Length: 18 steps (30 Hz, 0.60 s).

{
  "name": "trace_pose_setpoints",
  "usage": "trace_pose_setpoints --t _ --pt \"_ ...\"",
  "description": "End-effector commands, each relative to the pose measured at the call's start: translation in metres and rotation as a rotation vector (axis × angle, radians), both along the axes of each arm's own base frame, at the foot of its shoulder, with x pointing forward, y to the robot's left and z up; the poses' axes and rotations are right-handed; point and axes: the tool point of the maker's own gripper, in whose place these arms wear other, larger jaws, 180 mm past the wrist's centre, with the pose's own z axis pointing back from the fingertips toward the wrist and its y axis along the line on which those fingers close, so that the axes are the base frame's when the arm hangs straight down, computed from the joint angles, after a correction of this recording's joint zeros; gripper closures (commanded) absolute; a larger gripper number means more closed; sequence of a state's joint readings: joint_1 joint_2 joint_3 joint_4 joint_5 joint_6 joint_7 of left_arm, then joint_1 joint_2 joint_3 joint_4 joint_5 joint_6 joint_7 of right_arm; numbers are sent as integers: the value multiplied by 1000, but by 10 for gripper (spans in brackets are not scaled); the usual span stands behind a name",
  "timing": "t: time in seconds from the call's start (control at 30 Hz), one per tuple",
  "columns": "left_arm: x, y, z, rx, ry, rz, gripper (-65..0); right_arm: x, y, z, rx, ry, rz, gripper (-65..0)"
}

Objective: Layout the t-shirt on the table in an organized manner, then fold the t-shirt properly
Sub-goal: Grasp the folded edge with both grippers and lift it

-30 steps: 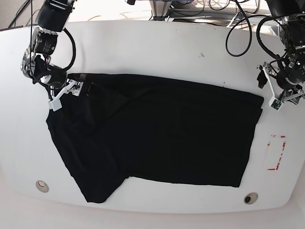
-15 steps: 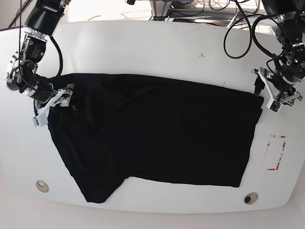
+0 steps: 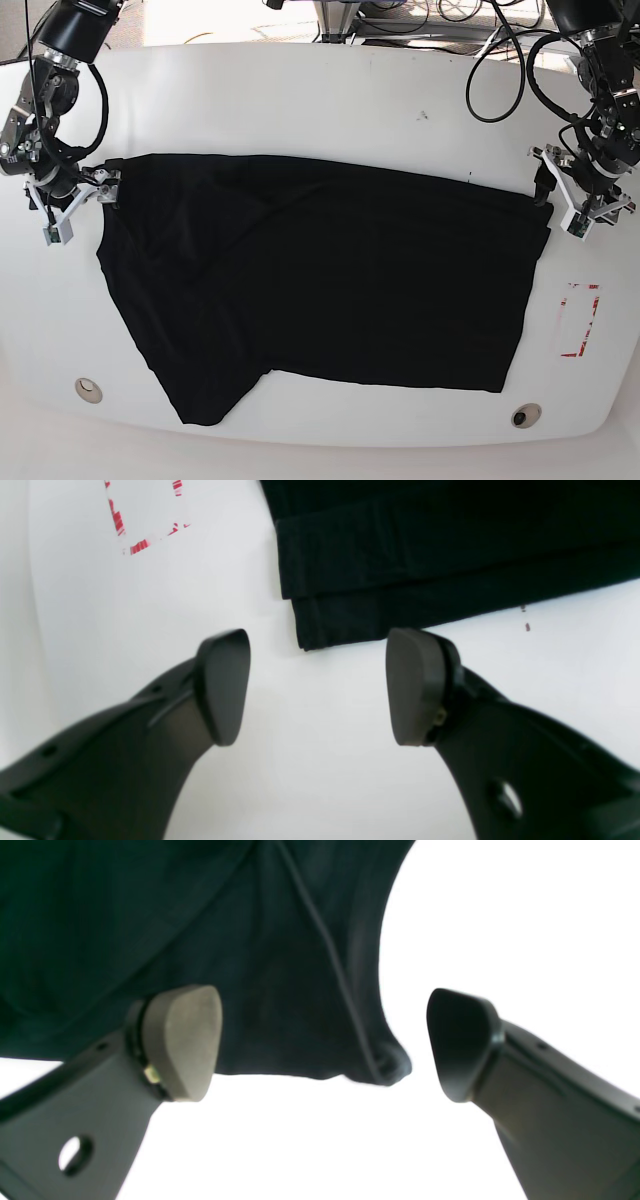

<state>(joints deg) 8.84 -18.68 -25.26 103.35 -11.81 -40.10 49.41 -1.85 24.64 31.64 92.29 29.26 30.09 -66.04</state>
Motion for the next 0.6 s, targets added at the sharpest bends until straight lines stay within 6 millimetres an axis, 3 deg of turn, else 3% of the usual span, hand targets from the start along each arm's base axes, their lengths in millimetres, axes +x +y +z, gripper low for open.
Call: trace_pose_setpoints --t 0.0,0.23,0.57 --pt "8 -2 12 -7 -51 -8 -389 4 -14 -4 -16 -10 -8 -615" --pt "7 -2 12 -6 -50 -7 -389 -1 -23 -35 50 -1 -64 -615" --pt "5 -3 11 -5 -43 -9 -389 -11 -41 -56 86 16 -124 -610"
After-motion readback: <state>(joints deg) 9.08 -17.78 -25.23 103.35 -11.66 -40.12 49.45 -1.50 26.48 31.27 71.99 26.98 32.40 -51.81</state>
